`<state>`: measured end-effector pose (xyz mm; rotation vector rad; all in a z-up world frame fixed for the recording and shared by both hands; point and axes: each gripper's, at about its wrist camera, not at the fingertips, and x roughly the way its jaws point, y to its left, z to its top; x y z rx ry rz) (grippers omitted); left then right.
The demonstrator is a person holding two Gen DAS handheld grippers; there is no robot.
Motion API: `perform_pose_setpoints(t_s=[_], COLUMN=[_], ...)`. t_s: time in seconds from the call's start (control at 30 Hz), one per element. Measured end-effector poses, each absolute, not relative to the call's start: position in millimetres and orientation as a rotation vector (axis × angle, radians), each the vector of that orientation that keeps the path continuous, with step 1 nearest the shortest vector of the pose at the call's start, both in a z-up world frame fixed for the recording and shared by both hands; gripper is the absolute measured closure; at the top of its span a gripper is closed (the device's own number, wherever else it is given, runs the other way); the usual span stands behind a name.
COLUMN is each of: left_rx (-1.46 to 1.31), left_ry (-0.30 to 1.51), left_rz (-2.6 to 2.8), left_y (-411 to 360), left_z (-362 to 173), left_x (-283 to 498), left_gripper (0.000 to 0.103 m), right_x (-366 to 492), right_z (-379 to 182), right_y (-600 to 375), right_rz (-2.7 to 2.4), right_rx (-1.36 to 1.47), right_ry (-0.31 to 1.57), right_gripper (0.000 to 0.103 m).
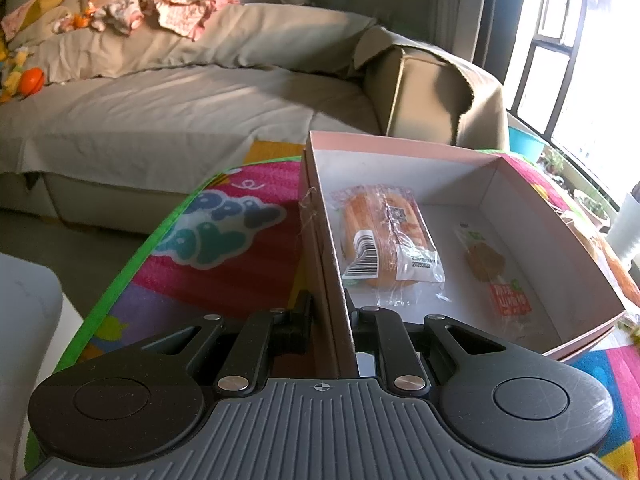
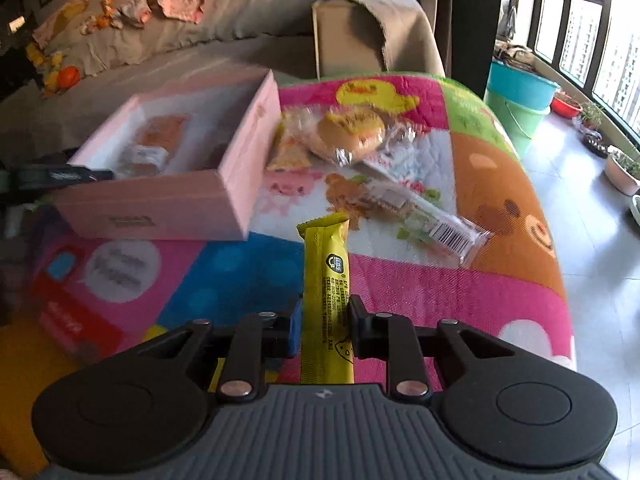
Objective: Organize objects
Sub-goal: 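Place the yellow snack bar into the pink box and open the right tool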
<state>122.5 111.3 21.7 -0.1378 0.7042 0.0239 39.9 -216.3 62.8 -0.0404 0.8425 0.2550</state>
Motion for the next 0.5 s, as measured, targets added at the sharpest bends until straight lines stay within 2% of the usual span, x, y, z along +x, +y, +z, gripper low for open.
perform_pose_setpoints(t_s=[0.27, 0.5], left_rx=[-0.139, -0.142], left_ry=[0.706, 0.710], left_rz=[0.026, 0.025], left_y=[110.7, 110.9], left_z=[21.8, 21.5], left_x=[122.3, 122.3], left_gripper=[0.088, 0.088], right_x=[39.8, 83.9], right_z=[152.8, 170.3], right_y=[-205.6, -156.4], right_rz=[0.360, 0.475], right_rx=[0.061, 0.121], right_ry=[0.609, 0.568], right_gripper=[0.081, 0.080])
